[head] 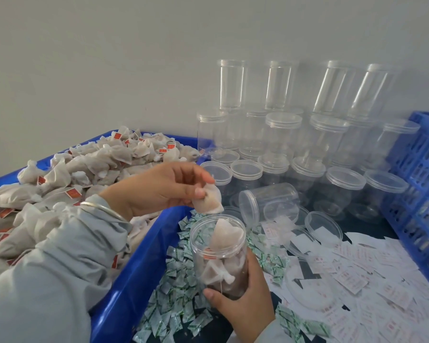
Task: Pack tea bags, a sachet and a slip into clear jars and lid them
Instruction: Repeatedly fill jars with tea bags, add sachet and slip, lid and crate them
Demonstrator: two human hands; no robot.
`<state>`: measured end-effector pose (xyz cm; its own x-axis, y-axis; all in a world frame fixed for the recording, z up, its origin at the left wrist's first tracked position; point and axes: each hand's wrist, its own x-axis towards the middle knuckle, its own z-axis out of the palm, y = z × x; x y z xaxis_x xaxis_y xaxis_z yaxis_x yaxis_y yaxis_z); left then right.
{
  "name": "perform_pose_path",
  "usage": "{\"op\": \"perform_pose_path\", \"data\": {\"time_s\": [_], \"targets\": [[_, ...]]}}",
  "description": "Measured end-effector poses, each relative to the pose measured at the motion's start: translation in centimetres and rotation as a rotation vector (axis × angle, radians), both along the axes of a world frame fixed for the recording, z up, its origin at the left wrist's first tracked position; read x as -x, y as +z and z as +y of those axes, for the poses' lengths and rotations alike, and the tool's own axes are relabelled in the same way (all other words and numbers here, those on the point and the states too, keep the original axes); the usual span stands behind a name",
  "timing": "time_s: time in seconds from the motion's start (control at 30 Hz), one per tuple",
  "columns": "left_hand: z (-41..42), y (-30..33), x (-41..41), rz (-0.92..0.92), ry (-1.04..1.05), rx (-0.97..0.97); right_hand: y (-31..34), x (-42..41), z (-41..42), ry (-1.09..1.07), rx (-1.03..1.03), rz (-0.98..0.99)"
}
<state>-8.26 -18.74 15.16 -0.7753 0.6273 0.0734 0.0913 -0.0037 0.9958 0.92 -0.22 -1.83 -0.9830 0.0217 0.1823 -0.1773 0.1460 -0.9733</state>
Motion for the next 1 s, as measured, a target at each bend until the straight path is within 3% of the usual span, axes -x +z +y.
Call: {"op": "perform_pose_path", "data": {"time_s": [0.13,0.27,0.57,0.63,0.7,0.83,1.0], "targets": [[0.9,-0.4,-0.5,0.084,-0.085,0.132,0.1,-0.1,-0.1,0.000,-0.012,0.022],[1.0,-0.2,-0.8,0.064,-0.121,0.129,0.2,-0.1,-0.1,0.010,0.023,0.017],[1.6,-0.4,-0.4,0.062,0.121,0.188,1.0,-0.2,0.2,-0.113,0.126,0.097],[1.8,-1.1,0.1,0.141,0.198,0.312,0.9,-0.1,0.3,-0.164,0.148,0.100],[1.9,-1.9,0.6,0.297,0.249,0.554,1.0,-0.2,0.6,-0.243,0.150,0.113],[2.6,-3.9,0.7,0.602,0.135,1.090,0.9,0.1,1.3,-0.341,0.075,0.103],[3.7,-5.3,0.9,0.692,0.041,1.359,1.0,0.2,1.3,-0.358,0.079,0.104]]}}
